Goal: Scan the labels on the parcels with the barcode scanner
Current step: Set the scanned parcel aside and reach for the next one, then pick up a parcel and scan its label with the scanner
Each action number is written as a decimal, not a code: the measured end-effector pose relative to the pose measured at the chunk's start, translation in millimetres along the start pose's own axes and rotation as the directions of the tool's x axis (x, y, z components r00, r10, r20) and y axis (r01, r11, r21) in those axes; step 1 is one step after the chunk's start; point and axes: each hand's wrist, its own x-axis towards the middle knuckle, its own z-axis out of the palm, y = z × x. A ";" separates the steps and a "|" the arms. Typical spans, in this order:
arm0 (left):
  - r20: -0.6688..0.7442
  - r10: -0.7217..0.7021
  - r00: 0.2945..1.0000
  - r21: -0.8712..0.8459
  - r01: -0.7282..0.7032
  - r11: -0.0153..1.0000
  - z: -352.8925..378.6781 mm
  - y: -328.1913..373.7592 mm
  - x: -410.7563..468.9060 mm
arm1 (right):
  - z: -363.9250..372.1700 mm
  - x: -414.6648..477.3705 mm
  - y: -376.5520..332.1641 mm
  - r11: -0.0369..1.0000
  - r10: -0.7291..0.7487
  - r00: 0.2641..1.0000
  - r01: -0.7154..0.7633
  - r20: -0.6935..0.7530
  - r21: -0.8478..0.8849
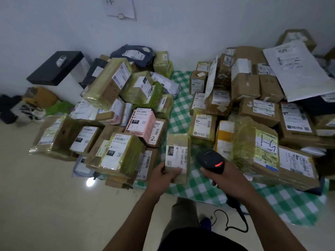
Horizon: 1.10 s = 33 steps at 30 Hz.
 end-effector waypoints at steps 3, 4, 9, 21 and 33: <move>0.009 0.048 0.999 0.131 -0.049 0.990 -17.3 27.4 10.3 | 0.3 -0.8 -7.0 0.999 -0.042 0.999 0.042 0.012 -0.022; 0.021 0.054 0.998 0.160 -0.056 0.985 -21.4 34.5 16.1 | 0.2 -1.1 -7.8 0.998 -0.049 0.999 0.049 0.021 -0.035; 0.082 0.069 0.994 0.318 -0.092 0.944 -31.7 64.4 42.4 | -1.9 -2.1 -5.6 0.993 -0.052 0.998 0.056 0.046 -0.100; 0.103 0.046 0.994 0.499 -0.092 0.862 -32.7 76.1 70.9 | -7.1 -3.5 0.8 0.987 -0.036 0.998 0.043 0.048 -0.152; 0.070 -0.004 0.998 0.495 -0.032 0.868 -33.7 78.3 65.4 | -7.9 2.4 0.9 0.985 -0.045 0.995 0.059 0.087 -0.163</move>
